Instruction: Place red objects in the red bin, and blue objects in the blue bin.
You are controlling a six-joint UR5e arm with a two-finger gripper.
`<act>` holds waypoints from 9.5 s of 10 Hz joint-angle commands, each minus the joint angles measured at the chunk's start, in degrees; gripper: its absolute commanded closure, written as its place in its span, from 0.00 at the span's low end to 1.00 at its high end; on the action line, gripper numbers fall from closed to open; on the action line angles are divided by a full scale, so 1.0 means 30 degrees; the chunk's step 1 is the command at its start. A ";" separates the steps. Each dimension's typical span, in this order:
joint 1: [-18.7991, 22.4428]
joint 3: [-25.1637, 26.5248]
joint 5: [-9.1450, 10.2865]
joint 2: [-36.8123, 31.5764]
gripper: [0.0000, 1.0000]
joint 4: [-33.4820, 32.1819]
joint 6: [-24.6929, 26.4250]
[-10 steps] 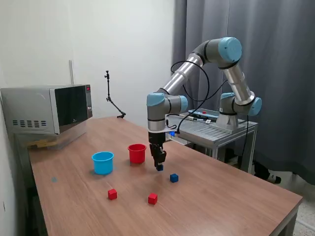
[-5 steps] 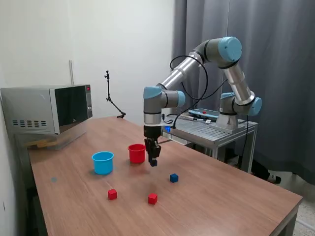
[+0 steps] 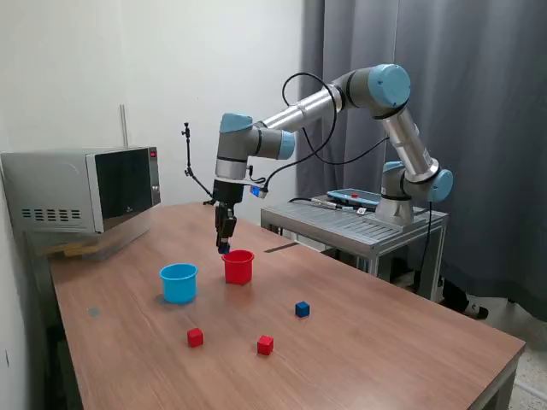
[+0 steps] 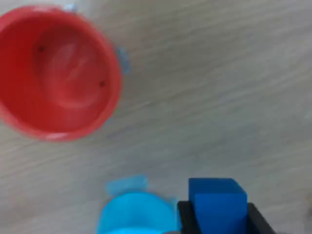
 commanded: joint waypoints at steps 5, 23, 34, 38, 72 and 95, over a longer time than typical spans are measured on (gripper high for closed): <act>-0.0595 -0.3507 -0.0114 0.2281 1.00 0.2139 -0.1181; -0.0946 -0.7292 0.0091 0.4540 1.00 0.2933 -0.2122; -0.0916 -0.7116 0.0120 0.4891 1.00 0.2875 -0.2210; -0.0917 -0.7116 0.0091 0.4891 0.00 0.2758 -0.2210; 0.5501 0.5453 -0.0466 -0.0353 0.00 -0.1608 0.2536; 0.4943 0.4573 -0.0378 0.0965 0.00 -0.1490 0.2185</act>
